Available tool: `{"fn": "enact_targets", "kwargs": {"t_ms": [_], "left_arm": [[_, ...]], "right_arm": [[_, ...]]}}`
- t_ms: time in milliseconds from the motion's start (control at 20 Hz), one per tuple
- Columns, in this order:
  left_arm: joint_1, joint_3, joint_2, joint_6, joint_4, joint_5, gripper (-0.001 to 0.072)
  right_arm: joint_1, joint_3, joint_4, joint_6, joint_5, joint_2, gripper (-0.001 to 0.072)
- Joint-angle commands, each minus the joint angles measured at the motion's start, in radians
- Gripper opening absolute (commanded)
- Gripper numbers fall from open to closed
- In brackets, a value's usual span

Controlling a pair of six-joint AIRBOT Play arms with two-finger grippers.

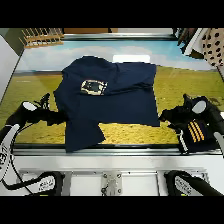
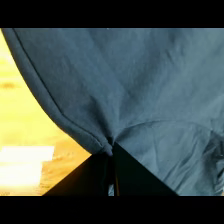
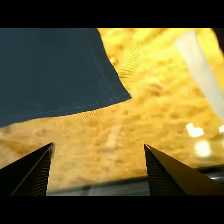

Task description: Fold the clothes and pants, and hang the long-sleeved shirts on hangers.

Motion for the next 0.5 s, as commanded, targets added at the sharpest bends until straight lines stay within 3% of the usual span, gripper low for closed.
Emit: {"fn": "enact_targets", "kwargs": {"t_ms": [0,400,450], "left_arm": [[-0.001,-0.059,0.045,0.003,0.013,0.017,0.0008],[-0.001,-0.058,0.045,0.003,0.012,0.025,0.0008],[-0.001,-0.058,0.045,0.003,0.011,0.025,0.0008]], "right_arm": [[-0.031,-0.176,0.198,0.076,-0.211,-0.017,0.0612],[0.108,-0.196,0.243,0.077,-0.473,-0.074,0.0610],[0.124,-0.196,0.243,0.077,-0.488,-0.079,0.0578]]}}
